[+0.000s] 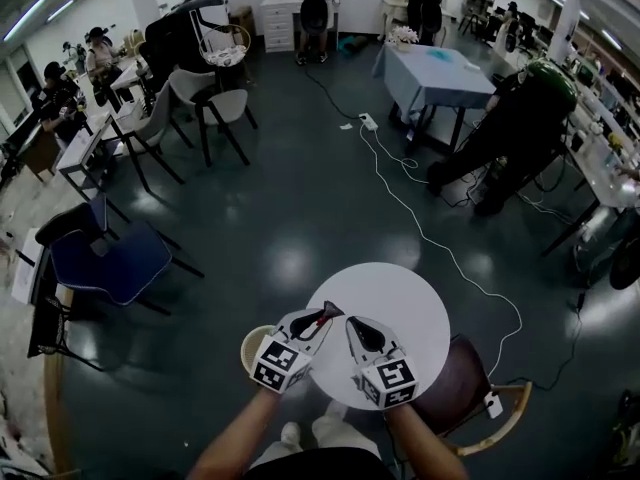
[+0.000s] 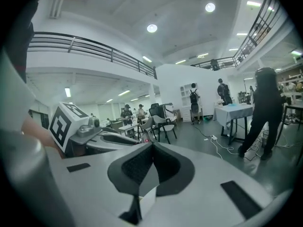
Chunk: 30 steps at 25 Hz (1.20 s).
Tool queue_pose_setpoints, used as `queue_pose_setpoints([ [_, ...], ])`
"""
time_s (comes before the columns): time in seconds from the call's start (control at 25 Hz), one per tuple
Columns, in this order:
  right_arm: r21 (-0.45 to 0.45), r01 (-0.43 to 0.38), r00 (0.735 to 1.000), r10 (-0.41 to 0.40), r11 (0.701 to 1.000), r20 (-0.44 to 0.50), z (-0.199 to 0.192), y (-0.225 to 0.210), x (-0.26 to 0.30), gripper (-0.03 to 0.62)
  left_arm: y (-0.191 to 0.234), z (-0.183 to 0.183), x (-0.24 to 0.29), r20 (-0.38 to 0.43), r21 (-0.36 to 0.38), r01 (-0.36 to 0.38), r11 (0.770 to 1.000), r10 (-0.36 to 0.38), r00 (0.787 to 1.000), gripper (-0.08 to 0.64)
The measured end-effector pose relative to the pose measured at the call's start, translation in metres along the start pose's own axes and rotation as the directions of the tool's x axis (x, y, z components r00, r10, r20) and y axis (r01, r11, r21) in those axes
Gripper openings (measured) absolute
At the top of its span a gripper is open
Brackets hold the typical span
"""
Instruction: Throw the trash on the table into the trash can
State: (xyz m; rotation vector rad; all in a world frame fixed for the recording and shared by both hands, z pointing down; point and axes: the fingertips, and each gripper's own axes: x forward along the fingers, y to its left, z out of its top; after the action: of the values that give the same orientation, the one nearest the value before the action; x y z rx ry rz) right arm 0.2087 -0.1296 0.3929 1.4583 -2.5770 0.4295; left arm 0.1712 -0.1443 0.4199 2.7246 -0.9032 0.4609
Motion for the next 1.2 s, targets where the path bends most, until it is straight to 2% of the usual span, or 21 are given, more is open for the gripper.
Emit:
queue_pose_setpoints([
  [0.2,-0.014,-0.08,0.997,0.08,0.997,-0.004,0.004,0.031,0.009,0.018,0.006,-0.01,-0.035,0.004,-0.046,-0.075,0.996,0.075,0.997,0.074],
  [0.6,-0.045,-0.181,0.983,0.181,0.982,-0.014,-0.002,0.06,0.025,0.018,0.019,-0.027,-0.077,0.029,-0.097,-0.199,0.975,0.203,0.979,0.074],
  [0.88,-0.042,-0.241,0.97,0.239,0.97,-0.042,-0.013,0.097,0.038,0.018,0.031,-0.041,-0.116,0.036,-0.134,-0.259,0.957,0.266,0.963,0.074],
  [1.2,-0.057,-0.269,0.962,0.266,0.961,-0.058,-0.024,0.153,0.057,0.018,0.055,-0.063,-0.173,0.037,-0.152,-0.296,0.943,0.305,0.952,0.074],
])
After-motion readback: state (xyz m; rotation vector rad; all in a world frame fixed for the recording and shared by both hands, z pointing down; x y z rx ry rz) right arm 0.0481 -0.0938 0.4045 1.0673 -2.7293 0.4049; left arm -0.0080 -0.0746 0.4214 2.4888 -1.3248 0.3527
